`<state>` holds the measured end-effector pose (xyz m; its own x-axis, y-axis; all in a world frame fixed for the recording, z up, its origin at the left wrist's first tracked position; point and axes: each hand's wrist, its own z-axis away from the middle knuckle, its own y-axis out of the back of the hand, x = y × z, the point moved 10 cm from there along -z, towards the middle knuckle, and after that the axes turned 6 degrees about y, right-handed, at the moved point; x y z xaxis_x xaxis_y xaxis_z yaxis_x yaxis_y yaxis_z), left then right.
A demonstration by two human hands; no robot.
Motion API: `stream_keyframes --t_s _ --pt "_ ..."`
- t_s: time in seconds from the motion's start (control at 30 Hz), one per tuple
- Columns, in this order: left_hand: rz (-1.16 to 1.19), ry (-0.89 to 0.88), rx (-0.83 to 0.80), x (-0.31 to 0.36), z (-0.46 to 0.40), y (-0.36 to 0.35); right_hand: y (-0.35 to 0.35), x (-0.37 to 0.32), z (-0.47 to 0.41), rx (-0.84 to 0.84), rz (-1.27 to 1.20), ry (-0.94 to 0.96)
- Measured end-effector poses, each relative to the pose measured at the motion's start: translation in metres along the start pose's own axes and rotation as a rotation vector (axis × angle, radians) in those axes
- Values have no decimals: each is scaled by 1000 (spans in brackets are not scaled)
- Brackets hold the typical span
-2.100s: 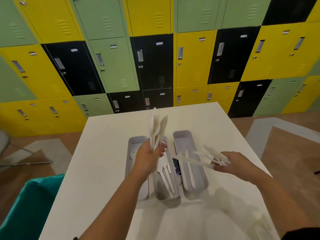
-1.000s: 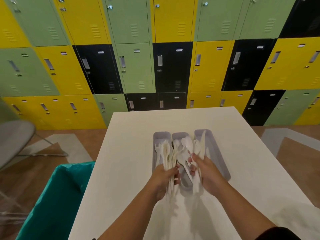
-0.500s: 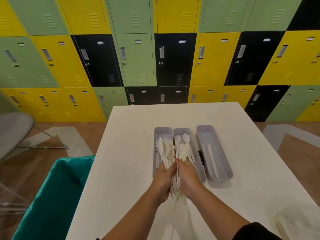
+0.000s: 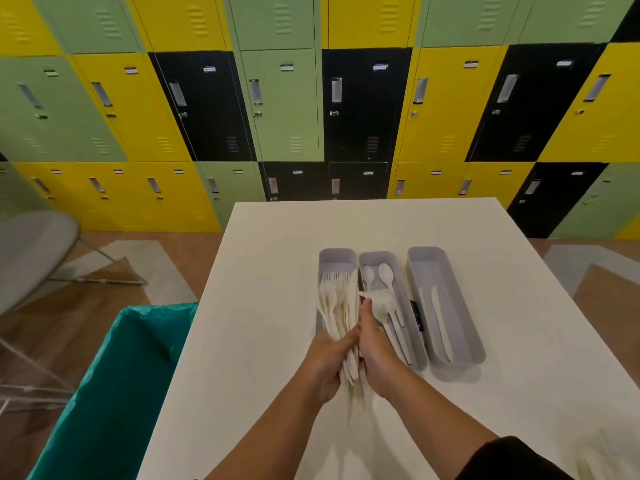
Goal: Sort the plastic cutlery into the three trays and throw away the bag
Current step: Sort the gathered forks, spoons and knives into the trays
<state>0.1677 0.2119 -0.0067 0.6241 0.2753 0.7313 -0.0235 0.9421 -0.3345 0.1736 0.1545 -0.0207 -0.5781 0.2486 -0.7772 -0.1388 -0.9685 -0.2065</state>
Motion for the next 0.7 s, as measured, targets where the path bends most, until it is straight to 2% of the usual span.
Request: stream_keyframes --t_s 0.13,0.27,0.37,0.43,0.53,0.7 --pt "76 30 116 -1 -11 20 6 -9 -14 4 29 37" --pt "108 33 149 3 -17 31 42 -22 -44 293 95 186" --pt "123 44 138 6 -21 35 72 -29 -54 494 76 179" --pt "126 51 122 7 -22 36 82 -29 -67 552 19 174" --pt "99 61 110 6 -24 37 84 -20 -88 565 -74 104" --pt "56 71 108 2 -28 37 80 -31 -102 434 -94 100"
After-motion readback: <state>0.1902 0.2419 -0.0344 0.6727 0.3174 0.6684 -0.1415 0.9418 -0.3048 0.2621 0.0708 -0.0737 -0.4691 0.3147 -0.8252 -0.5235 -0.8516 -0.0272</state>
